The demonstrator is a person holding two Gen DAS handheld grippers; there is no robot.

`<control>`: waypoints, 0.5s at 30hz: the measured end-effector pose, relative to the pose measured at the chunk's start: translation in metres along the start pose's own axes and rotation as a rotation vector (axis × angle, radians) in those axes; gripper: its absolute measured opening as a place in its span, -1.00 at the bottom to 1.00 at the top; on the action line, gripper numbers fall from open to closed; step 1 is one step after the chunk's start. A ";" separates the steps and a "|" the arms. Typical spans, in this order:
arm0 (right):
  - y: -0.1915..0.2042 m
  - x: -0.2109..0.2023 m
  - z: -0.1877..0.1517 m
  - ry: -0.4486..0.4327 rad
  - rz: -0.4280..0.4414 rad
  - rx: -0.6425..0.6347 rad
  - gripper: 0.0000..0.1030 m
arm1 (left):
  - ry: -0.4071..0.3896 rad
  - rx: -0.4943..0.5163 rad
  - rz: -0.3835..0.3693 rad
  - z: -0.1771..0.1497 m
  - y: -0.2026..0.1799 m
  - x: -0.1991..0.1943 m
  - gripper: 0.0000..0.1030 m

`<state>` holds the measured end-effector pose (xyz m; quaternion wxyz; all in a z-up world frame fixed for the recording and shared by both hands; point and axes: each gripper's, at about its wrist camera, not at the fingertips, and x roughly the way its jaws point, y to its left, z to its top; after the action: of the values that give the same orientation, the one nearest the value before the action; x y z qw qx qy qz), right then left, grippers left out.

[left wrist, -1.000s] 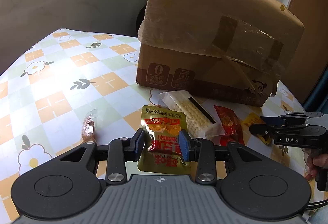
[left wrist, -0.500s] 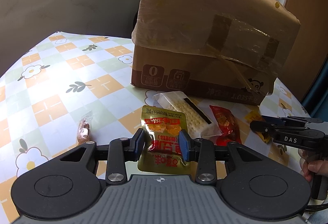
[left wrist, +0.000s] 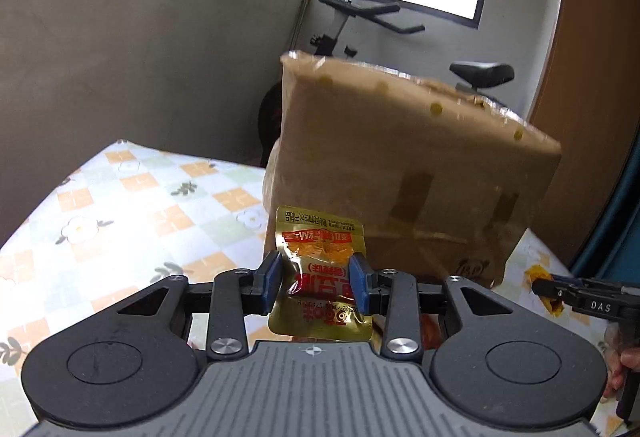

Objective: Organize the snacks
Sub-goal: 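Lift the gold-red packet and small orange packet up toward the lined box, then open both tools to drop both packets into the box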

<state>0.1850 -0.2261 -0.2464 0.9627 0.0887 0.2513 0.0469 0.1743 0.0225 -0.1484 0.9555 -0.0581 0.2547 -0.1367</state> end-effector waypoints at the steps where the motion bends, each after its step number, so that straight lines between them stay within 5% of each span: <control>1: -0.002 -0.006 0.006 -0.024 -0.003 0.003 -0.43 | -0.027 0.002 -0.005 0.009 -0.001 -0.006 -0.25; 9: -0.009 -0.037 0.085 -0.229 0.027 0.021 -0.43 | -0.181 0.063 -0.054 0.080 -0.021 -0.015 -0.24; 15: 0.002 -0.030 0.137 -0.313 0.084 -0.028 -0.43 | -0.228 0.097 -0.088 0.126 -0.047 0.016 -0.24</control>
<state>0.2265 -0.2479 -0.1141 0.9885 0.0919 0.0934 0.0760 0.2402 -0.0224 -0.0391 0.9731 -0.0381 0.1346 -0.1831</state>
